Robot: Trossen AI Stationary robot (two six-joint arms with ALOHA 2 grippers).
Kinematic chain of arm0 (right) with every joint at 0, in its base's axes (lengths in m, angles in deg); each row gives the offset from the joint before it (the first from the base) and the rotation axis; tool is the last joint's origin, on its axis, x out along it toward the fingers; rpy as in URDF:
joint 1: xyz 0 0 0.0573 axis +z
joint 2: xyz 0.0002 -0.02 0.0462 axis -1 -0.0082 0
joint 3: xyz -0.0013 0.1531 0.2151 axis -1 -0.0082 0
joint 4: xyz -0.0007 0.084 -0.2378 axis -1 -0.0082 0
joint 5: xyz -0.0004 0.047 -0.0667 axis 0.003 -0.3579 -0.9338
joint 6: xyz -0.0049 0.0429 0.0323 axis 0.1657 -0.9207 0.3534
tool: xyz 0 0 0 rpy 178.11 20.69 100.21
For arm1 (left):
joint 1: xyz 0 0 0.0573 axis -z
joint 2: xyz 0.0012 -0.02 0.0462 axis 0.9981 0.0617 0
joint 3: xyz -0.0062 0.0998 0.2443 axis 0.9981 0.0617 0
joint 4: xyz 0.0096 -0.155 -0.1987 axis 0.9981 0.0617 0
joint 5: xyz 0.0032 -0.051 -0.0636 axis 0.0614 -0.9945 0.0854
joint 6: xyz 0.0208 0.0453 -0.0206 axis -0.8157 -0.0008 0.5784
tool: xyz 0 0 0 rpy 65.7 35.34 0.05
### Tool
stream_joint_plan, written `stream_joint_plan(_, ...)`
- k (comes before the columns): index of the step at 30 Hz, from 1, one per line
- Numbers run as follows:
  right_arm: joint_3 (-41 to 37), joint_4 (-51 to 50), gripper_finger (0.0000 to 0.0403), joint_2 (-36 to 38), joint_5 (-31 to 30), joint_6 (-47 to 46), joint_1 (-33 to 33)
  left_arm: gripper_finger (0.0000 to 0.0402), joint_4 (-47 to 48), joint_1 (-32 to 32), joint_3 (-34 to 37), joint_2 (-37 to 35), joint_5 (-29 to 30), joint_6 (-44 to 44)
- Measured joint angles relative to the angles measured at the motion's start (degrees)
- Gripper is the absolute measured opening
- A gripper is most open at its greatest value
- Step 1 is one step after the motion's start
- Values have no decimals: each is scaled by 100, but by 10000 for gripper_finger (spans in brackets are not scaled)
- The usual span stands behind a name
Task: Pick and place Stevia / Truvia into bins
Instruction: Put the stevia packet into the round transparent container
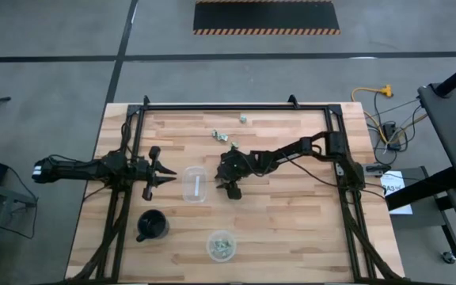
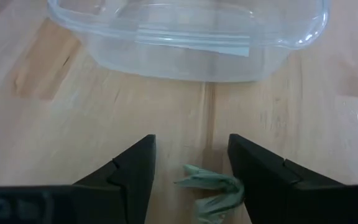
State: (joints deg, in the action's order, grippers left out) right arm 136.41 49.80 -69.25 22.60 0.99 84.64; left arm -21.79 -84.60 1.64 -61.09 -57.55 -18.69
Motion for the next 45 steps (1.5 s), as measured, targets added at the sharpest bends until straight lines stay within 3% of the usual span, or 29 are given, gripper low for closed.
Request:
stream_joint_plan(26,-89,-722,181,281,29,109,-126,57,-7,2,0,21,1,2)
stream_joint_plan(35,-55,-998,125,283,-2,114,-169,57,-7,2,0,22,0,1)
stream_joint_plan(42,-52,-1225,31,289,13,90,-240,57,-6,2,0,22,1,0)
stream_joint_plan(45,-52,-1258,12,289,175,98,-253,57,-7,2,0,22,-1,0)
